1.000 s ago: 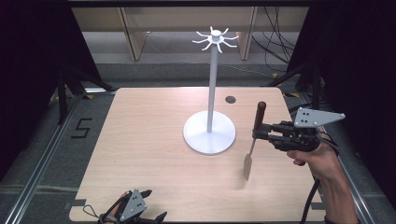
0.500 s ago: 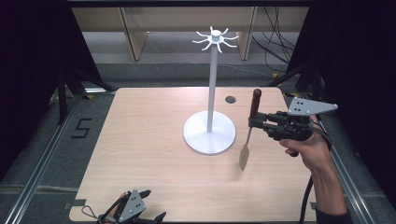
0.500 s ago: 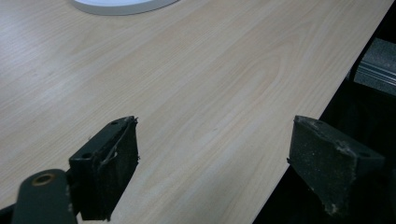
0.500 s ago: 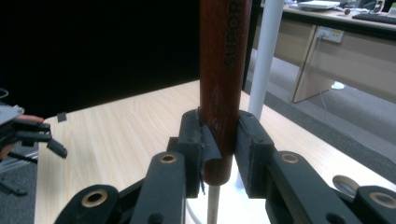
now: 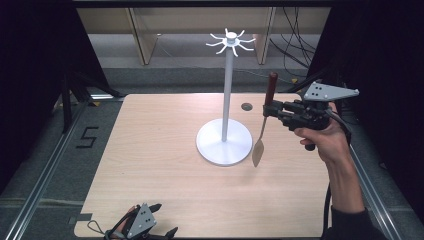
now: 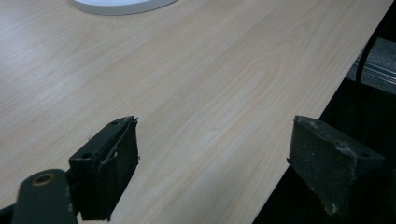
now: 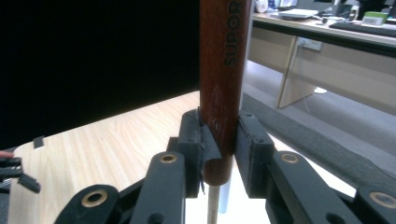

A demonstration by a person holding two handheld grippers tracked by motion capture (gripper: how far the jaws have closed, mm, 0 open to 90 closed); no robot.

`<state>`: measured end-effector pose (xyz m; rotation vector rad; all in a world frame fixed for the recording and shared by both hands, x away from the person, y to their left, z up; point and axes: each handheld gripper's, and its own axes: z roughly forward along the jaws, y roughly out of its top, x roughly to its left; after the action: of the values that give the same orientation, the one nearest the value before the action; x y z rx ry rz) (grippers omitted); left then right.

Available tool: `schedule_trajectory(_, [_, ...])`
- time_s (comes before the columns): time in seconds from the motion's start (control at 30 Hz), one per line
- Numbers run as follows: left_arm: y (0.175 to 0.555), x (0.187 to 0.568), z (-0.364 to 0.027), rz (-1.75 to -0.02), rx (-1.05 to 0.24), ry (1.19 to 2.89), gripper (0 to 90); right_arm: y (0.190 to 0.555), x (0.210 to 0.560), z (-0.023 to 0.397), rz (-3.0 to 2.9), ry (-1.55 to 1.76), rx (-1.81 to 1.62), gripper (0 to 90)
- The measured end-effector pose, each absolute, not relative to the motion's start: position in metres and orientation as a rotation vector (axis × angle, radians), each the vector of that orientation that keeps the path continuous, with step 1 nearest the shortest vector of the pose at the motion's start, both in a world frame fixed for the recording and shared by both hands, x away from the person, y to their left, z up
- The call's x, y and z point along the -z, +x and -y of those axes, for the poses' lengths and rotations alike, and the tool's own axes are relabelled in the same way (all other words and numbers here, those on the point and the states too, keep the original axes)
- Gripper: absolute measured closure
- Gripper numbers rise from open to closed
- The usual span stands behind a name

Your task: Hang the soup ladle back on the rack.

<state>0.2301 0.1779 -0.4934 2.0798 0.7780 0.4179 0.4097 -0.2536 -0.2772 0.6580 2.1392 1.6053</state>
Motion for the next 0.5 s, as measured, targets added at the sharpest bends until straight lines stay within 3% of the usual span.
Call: schedule_trajectory(0.5, [0.229,0.492,-0.178,-0.785,-0.417,2.081,15.2,0.432,0.253,0.238,-2.115,0.742,-1.559,74.2])
